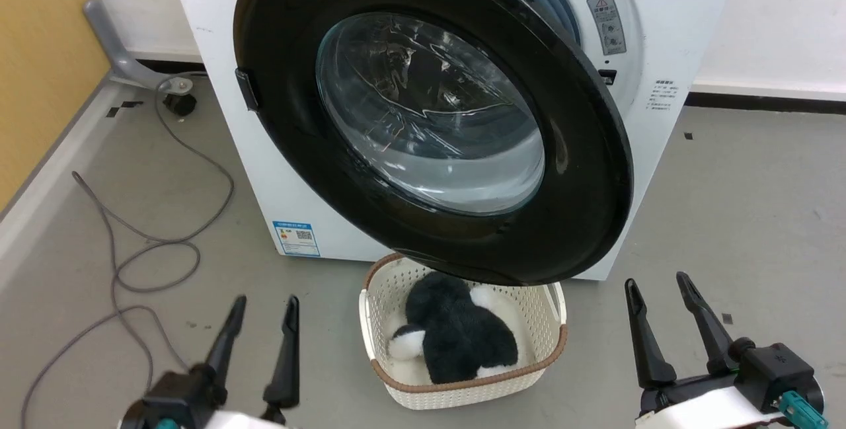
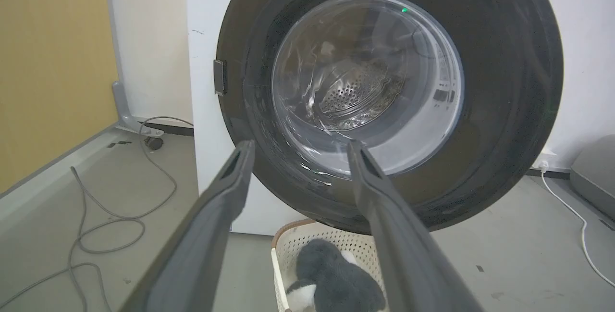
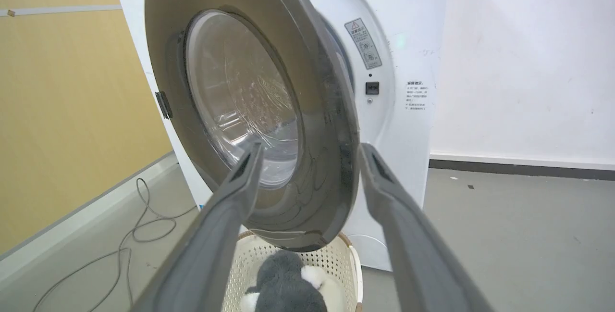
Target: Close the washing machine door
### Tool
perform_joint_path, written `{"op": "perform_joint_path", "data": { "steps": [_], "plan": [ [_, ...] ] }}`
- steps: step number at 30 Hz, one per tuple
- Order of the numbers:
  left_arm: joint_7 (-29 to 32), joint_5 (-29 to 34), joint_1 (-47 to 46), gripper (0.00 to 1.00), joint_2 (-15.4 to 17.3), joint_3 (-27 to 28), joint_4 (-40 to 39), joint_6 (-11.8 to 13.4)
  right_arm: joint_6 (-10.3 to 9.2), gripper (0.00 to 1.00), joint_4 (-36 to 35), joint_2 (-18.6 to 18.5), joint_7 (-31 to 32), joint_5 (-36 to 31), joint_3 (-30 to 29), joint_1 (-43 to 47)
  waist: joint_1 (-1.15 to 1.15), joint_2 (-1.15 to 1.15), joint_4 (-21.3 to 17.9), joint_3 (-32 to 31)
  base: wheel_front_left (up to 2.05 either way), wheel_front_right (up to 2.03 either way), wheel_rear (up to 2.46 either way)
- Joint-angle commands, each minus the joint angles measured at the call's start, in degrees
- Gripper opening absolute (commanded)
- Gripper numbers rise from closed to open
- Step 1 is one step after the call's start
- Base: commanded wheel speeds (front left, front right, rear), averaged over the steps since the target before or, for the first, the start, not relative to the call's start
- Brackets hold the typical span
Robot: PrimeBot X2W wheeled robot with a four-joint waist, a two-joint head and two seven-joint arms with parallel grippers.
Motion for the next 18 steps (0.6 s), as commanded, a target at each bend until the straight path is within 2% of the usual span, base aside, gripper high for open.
{"op": "perform_joint_path", "data": {
  "steps": [1, 5, 12, 13, 14, 17, 18],
  "plan": [
    [-0.2, 1.6, 1.3, 1.00, -0.8, 0.6, -0.4, -1.0, 0.05, 1.00, 0.2, -0.2, -0.2, 0.4, 0.0, 0.9, 0.00, 0.00, 0.0, -0.2, 0.00, 0.00, 0.00],
    [-0.2, 5.0, 3.2, 1.00, -2.1, 1.1, 0.2, -3.8, 0.05, 1.00, 0.7, -0.2, -0.2, 0.3, 0.1, 1.3, 0.00, 0.00, -0.1, -0.5, 0.00, 0.00, 0.00],
    [-0.2, 8.4, 3.9, 1.00, -4.5, 3.0, 0.6, -6.2, 0.05, 1.00, 1.5, -0.5, -0.2, -0.3, -0.3, 1.6, 0.00, 0.00, 0.2, -0.4, 0.00, 0.00, 0.00],
    [-0.2, 8.7, 3.8, 1.00, -4.8, 3.2, 0.7, -6.5, 0.05, 0.52, 1.6, -0.8, -0.2, -0.3, 0.2, 1.6, 0.00, 0.00, 0.5, -0.2, 0.00, 0.00, 0.00],
    [-0.2, 9.0, 3.6, 1.00, -5.1, 3.4, 0.7, -6.7, 0.05, 0.00, 1.5, -1.2, -0.2, -0.4, 0.6, 1.5, 0.00, 0.00, 0.7, 0.2, 0.00, 0.00, 0.00],
    [-0.2, 9.7, 2.9, 1.00, -5.9, 4.0, 0.8, -7.4, 0.05, 0.00, 1.3, -2.6, -0.2, -0.3, 2.2, 0.6, 0.00, 0.00, 1.6, 1.5, 0.00, 0.00, 0.00],
    [-0.2, 10.3, 1.8, 1.00, -6.6, 4.3, 0.7, -8.0, 0.05, 0.00, 1.1, -4.6, 0.0, 0.1, 4.5, -1.3, 0.00, 0.00, 2.6, 3.4, 0.00, 0.00, 0.00]
  ]
}}
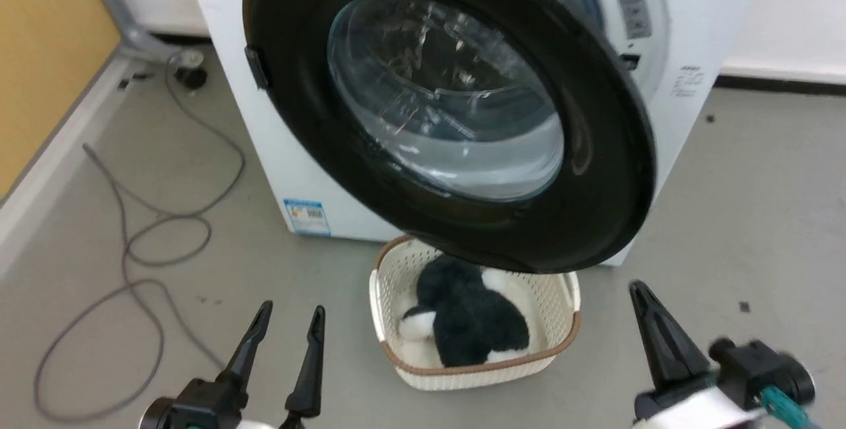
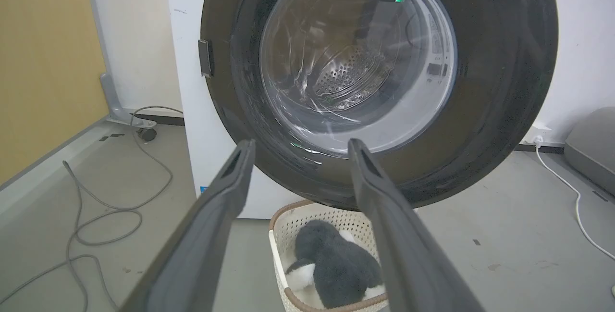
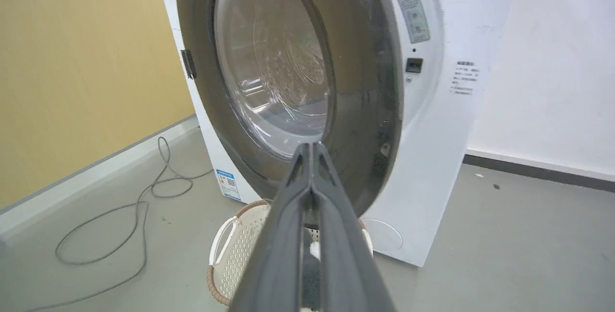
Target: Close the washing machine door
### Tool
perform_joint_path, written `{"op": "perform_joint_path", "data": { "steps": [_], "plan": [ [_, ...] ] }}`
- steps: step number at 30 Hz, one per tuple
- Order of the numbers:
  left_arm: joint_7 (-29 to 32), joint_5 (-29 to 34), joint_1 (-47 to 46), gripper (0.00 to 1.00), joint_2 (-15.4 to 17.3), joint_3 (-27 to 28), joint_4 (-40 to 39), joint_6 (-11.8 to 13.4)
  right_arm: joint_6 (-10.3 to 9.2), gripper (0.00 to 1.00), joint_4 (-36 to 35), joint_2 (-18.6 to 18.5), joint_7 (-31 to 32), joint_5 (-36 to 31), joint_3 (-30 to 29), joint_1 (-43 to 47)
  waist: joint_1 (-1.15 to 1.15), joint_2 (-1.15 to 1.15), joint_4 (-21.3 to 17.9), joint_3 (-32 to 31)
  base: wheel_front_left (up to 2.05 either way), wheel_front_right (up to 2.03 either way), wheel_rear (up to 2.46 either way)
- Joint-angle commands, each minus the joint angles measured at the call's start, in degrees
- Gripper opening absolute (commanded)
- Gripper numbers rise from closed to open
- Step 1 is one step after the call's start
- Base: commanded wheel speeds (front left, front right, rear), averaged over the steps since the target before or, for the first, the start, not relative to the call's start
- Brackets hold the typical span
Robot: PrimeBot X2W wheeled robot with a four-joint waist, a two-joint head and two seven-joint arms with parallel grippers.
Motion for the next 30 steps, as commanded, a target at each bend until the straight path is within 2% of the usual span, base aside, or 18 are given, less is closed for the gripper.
{"op": "perform_joint_path", "data": {
  "steps": [1, 8, 13, 22, 30],
  "plan": [
    [-0.2, 0.5, -1.1, 1.00, -0.2, 0.2, 0.0, -0.2, 0.05, 0.00, -0.3, -0.8, 0.2, 0.3, 0.6, -1.4, 0.00, 0.00, 1.1, 1.6, 0.00, 0.00, 0.00],
    [-0.2, 0.0, -5.0, 1.00, -2.1, 0.2, -0.4, -1.1, 0.05, 0.00, -0.8, -8.8, 3.7, 5.3, 7.4, -10.6, 0.00, 0.00, 3.9, 8.4, 0.00, 0.00, 0.00],
    [-0.2, -0.1, -7.6, 1.00, -2.7, -0.6, 0.0, -1.6, 0.05, 0.00, 1.6, -14.5, 6.0, 9.0, 9.0, -19.0, 0.00, 0.00, 5.9, 12.3, 0.00, 0.00, 0.00],
    [-0.2, -1.2, -10.4, 1.00, -3.0, -1.1, -0.2, -1.9, 0.05, 0.00, 10.0, -18.5, 8.7, 12.3, 5.3, -29.3, 0.00, 0.00, 8.8, 16.5, 0.00, 0.00, 0.00],
    [-0.2, -2.5, -12.2, 1.00, -3.0, -2.6, -1.3, -1.0, 0.05, 0.00, 16.0, -21.8, 10.0, 14.2, 3.5, -38.4, 0.00, 0.00, 10.2, 19.8, 0.00, 0.00, 0.00]
  ]
}}
